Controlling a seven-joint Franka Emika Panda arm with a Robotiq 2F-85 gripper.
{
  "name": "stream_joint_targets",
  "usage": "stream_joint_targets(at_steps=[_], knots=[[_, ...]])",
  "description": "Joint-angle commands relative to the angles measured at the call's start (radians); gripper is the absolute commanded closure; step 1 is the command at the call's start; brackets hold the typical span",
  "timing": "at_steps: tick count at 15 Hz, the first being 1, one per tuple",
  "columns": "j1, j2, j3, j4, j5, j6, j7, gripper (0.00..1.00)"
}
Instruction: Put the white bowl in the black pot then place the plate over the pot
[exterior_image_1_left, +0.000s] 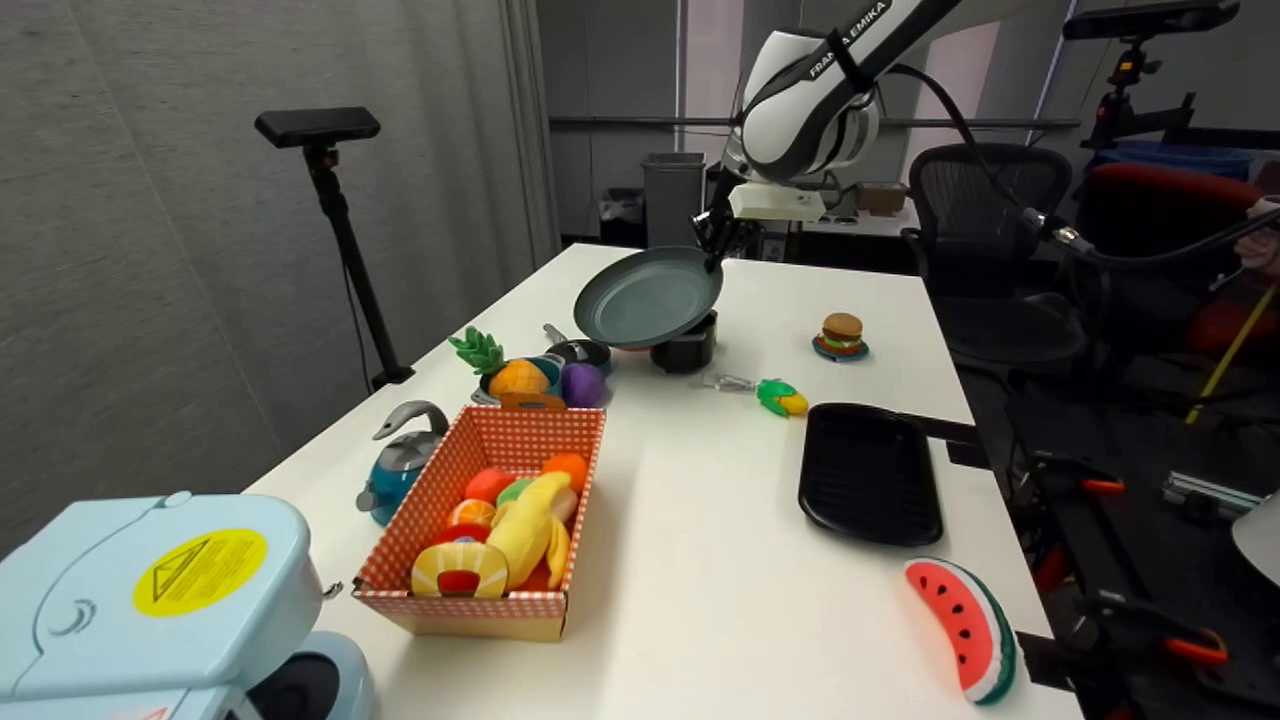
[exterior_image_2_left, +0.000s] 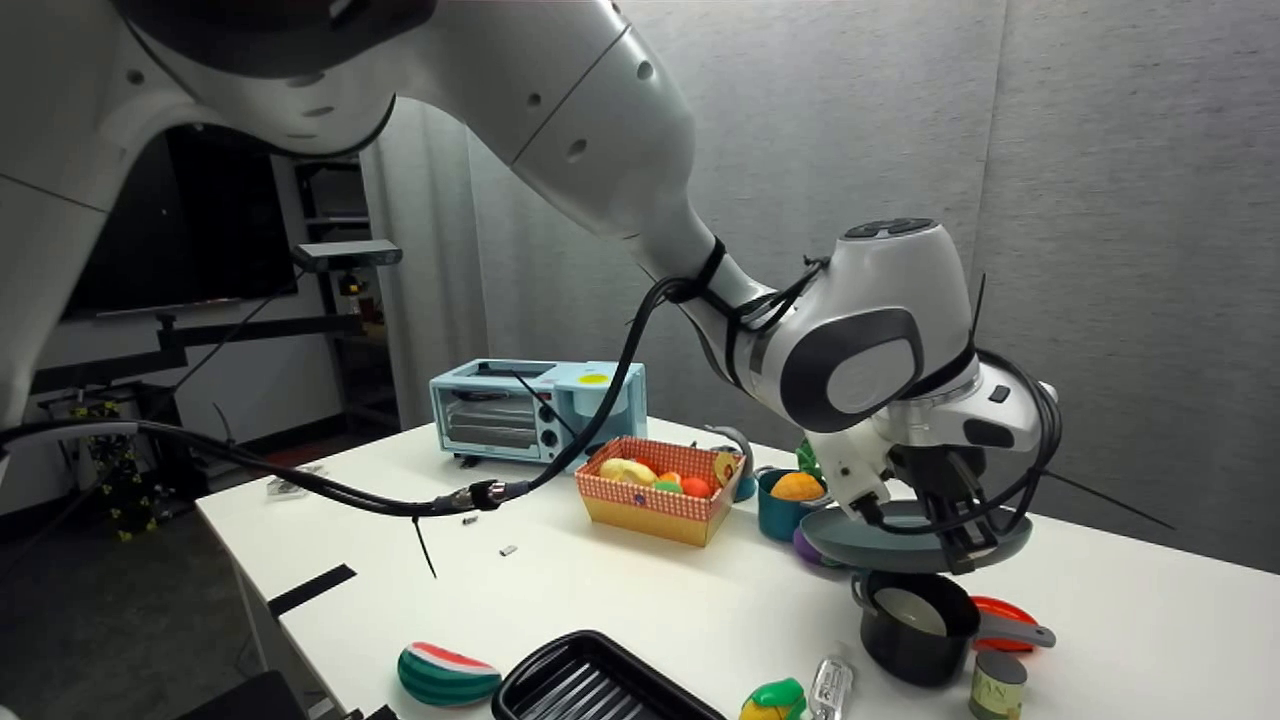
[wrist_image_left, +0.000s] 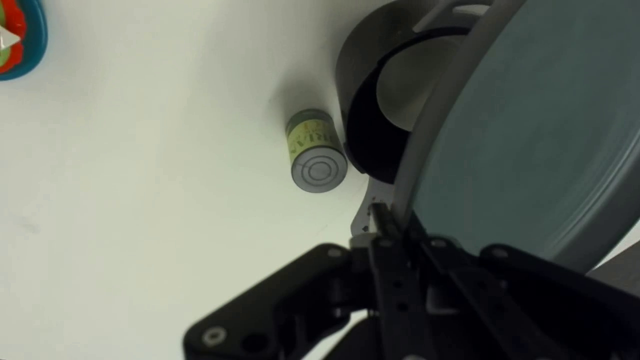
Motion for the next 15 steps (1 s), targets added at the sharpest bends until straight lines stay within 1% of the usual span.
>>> stream_joint_targets(at_steps=[1,9,15], knots=[[-0.001,-0.020,-0.005,-0.037,0.024,0.028,0.002,0.98],[-0.003,-0.050,0.000,-0.156,0.007,0.030,-0.054,0.98],[0.000,-0.069,0.005,-0.188,0.002,0.022,-0.080,0.98]])
